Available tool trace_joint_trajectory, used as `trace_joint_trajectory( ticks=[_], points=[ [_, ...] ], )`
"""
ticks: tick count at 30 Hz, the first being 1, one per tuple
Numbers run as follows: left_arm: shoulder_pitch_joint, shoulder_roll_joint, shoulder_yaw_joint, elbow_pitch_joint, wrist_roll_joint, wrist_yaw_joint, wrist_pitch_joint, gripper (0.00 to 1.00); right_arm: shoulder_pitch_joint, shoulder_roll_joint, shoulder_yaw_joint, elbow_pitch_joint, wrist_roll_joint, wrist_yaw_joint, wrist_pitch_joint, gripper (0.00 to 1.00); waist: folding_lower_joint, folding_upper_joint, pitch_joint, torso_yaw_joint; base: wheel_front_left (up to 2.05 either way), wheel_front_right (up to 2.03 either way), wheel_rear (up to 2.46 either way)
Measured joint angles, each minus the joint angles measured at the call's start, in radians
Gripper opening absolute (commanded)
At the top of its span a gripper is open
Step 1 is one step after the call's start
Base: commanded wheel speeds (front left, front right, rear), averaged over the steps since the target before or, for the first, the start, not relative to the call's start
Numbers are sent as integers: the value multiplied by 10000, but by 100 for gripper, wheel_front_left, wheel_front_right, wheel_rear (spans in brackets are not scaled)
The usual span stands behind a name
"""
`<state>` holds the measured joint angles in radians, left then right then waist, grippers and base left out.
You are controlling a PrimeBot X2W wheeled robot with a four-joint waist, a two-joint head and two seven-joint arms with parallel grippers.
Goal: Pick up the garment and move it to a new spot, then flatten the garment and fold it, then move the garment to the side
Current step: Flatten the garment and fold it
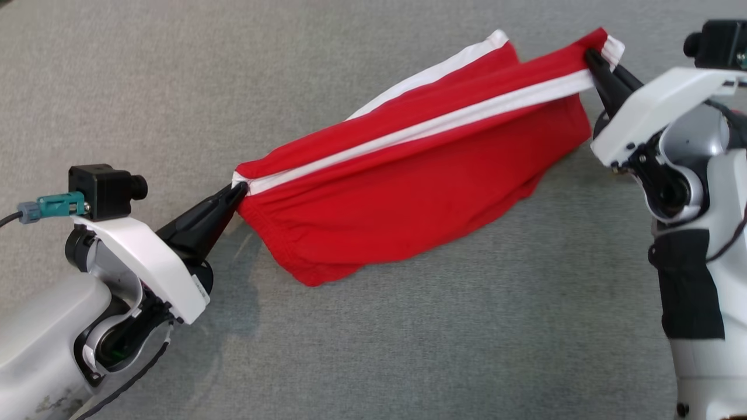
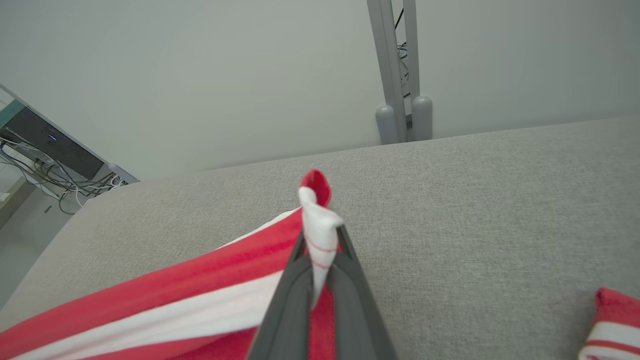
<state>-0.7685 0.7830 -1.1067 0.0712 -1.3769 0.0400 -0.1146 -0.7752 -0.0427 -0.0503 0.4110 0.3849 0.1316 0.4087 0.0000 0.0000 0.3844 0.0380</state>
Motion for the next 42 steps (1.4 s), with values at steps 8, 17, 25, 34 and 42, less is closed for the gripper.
trace_joint_trajectory(
  ticks=[8,17,25,34,42],
  points=[
    [-358,-288,52,113,309,-159,-198,0,-1754,10,63,2309,-527,0,-1016,0,0,0,701,562,0,0,0],
    [-824,-815,-67,462,752,-136,-180,0,-3027,-17,92,4535,-1062,-6,-1762,30,0,0,1114,938,0,0,0],
    [-868,-909,-117,520,844,-163,-198,100,-3358,-54,587,5559,-637,-10,-2320,100,0,0,993,888,0,0,0],
    [-553,-654,-42,397,928,265,-646,100,-3042,-56,1381,5768,364,-10,-3319,100,0,0,249,704,0,0,0],
    [299,-174,506,284,953,857,-1304,100,-2060,-263,2079,5244,1005,-10,-3988,100,0,0,-631,348,0,0,0]
  ],
)
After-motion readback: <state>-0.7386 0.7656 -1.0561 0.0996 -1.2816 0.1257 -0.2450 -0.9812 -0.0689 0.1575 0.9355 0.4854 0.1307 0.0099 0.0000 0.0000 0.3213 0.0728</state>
